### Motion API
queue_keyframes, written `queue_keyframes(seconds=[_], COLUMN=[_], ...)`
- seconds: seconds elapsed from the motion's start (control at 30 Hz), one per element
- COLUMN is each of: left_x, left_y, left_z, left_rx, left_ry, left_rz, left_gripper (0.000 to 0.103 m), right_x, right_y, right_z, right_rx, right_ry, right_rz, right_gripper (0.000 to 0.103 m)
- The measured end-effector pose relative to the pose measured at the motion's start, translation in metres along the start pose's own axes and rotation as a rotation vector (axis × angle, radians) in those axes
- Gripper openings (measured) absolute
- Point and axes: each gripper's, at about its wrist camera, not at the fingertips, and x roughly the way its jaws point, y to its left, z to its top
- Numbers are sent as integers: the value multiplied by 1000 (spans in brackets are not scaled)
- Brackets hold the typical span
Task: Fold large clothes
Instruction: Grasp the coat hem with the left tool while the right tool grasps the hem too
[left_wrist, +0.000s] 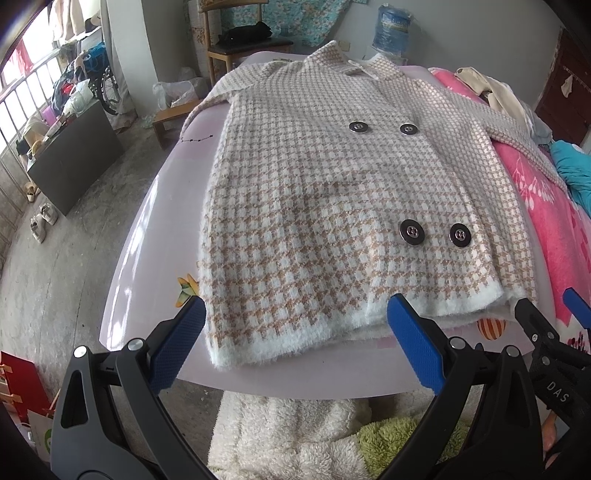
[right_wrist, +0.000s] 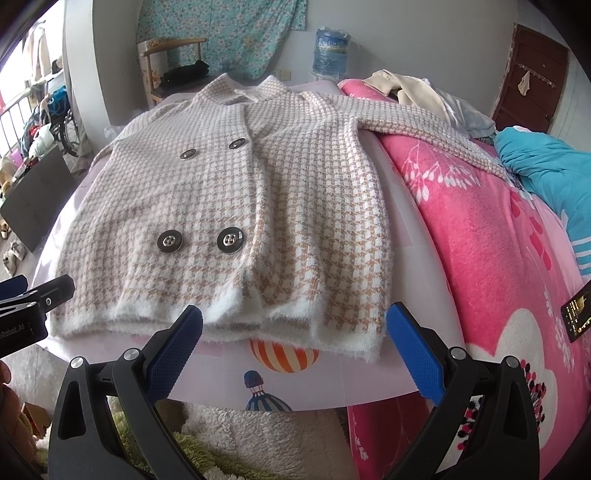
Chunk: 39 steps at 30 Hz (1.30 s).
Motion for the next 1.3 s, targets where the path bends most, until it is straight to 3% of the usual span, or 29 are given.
queue_keyframes(seconds=[0.27, 0.43, 0.63, 0.77, 0.93, 1.03, 1.2, 1.27, 1.3], left_x=[5, 8, 20, 28, 40, 51, 61, 61, 63], left_y=[-4, -1, 7, 14, 32, 45, 66, 70, 70], left_z=[7, 11, 19, 18, 13, 9, 3, 1, 0], left_rx=[43, 75, 22, -1, -8, -11, -44, -49, -51], left_ry=[-71, -129, -97, -83, -76, -48, -15, -10, -2], left_rz=[-33, -135, -217, -232, -185, -146, -143, -160, -165], left_gripper=[95, 95, 95, 95, 95, 95, 95, 89, 81], right_x=[6, 9, 15, 18, 35, 51, 69, 74, 76], right_y=[-6, -16, -32, -50, -81, -96, -105, -105, -105], right_z=[7, 12, 16, 18, 20, 19, 13, 10, 8], right_rx=[12, 26, 44, 53, 97, 153, 222, 221, 224], right_ry=[-20, -46, -64, -76, -10, 53, 129, 148, 156], right_rz=[-16, -1, 43, 50, 94, 168, 294, 294, 296], right_gripper=[97, 97, 97, 97, 97, 97, 96, 89, 87])
